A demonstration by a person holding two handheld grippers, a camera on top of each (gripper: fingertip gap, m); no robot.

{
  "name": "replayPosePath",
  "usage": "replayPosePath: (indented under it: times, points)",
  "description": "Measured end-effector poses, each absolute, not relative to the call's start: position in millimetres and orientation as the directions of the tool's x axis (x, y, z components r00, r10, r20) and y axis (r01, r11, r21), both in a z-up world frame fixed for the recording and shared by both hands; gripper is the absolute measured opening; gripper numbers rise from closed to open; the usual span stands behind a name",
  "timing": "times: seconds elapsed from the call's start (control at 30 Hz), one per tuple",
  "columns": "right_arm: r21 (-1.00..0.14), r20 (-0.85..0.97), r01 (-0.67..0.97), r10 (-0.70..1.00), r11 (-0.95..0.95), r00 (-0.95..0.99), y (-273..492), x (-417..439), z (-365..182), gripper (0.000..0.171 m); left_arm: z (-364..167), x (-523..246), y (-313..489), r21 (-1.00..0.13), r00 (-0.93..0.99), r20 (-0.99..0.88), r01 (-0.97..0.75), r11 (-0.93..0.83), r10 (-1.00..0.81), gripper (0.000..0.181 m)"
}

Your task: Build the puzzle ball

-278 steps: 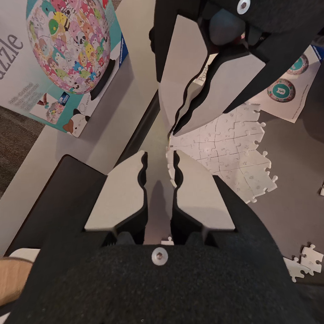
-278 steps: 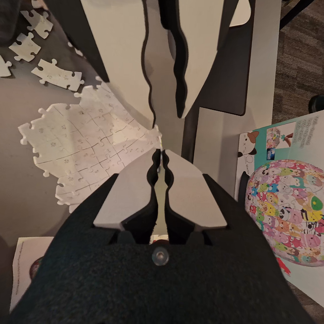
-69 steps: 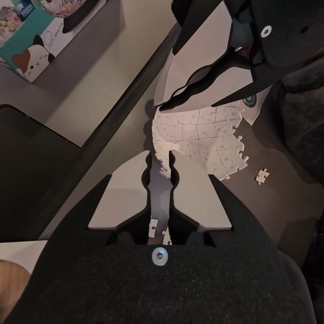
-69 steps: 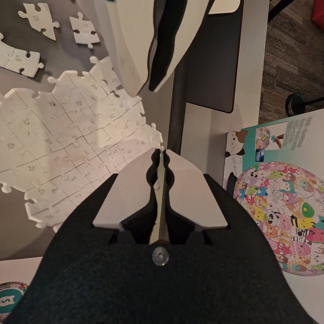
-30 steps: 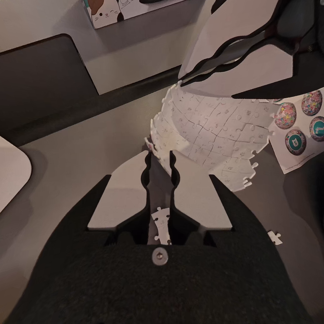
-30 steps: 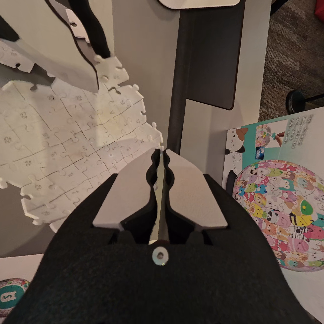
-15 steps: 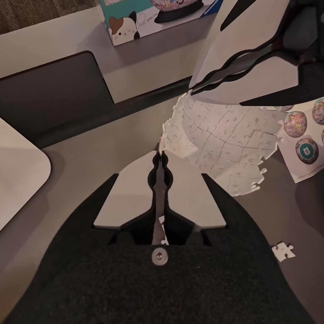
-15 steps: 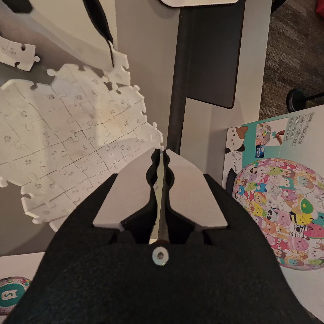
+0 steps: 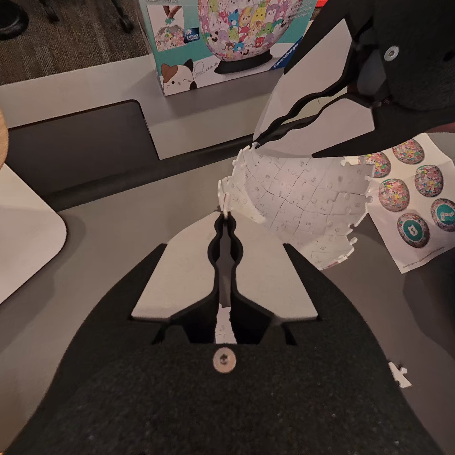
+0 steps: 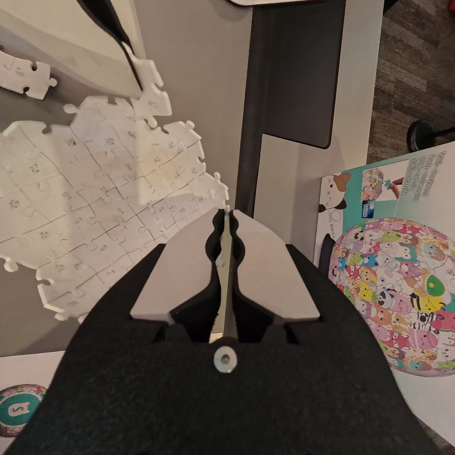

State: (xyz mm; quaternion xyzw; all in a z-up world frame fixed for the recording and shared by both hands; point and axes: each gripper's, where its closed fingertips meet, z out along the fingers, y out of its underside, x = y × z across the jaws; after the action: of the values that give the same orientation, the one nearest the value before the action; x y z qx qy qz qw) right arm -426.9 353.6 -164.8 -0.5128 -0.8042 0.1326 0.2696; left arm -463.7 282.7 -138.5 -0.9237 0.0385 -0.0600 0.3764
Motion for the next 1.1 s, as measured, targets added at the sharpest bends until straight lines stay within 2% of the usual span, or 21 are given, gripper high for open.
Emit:
replayPosePath:
  times: [1.1]
  points:
    - [-0.383, 0.397, 0.787, 0.855, 0.484, -0.333, 360.5, -425.7, -167.4, 0.004, -133.6, -469.5, 279.8, -0.689, 0.981, 0.148, 0.009, -0.725, -0.129, 0.002]
